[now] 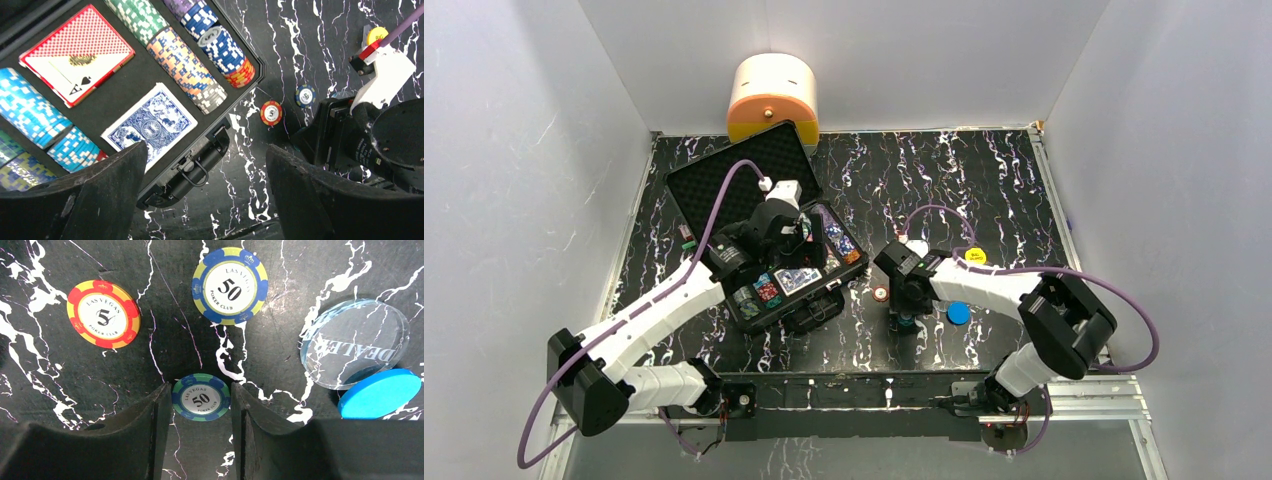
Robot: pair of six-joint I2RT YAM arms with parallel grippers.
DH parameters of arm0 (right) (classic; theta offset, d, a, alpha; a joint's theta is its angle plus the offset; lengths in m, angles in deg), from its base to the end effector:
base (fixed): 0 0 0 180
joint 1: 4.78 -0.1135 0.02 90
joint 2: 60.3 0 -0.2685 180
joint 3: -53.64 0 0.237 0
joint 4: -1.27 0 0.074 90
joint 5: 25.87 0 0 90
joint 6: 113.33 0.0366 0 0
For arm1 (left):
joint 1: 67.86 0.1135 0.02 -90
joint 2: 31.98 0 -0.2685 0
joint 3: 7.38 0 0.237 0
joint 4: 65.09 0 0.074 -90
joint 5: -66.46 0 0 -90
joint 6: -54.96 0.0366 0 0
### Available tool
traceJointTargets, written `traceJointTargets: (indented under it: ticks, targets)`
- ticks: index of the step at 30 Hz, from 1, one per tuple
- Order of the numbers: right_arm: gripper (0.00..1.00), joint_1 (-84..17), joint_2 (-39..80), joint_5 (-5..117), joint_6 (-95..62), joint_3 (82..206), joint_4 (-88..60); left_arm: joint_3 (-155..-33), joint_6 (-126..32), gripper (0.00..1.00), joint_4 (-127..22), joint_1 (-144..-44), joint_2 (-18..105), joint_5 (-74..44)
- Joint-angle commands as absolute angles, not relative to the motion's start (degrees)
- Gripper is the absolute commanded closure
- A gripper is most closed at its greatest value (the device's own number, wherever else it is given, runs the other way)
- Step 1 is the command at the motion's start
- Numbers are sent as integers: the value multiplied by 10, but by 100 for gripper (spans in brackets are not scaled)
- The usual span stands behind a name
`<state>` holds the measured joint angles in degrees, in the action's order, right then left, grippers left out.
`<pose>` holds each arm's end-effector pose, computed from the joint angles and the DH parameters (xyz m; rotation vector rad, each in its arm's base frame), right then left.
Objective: Pack up texas hold em set
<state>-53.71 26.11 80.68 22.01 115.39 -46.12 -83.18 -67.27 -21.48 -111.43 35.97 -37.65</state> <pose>0.1735 0.1833 0.1788 -0.0227 2.7196 0.0457 0.1821 -0.1609 0.3307 0.0789 2.2129 -0.4794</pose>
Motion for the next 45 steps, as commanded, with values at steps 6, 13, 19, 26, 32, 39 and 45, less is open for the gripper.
traceJointTargets:
  ticks: [6,13,19,26,32,39,45]
  targets:
    - [69,-537,239,815,229,1183,-533,-797,-704,10,-237,-1110,338,-334]
    - [69,-501,181,764,233,1205,-520,-760,-699,11,-284,-1110,333,-272]
    - [69,-470,144,703,250,1216,-474,-702,-718,14,-383,-1110,321,-204]
    - [68,-451,121,673,349,1215,-422,-622,-782,21,-591,-1124,346,-134]
    - [67,-424,113,611,426,1193,-358,-557,-832,11,-791,-1157,384,-147]
    - [67,-417,112,587,464,1197,-341,-565,-854,3,-830,-1170,438,-171]
    - [66,-413,116,567,478,1197,-323,-563,-887,28,-872,-1172,468,-178]
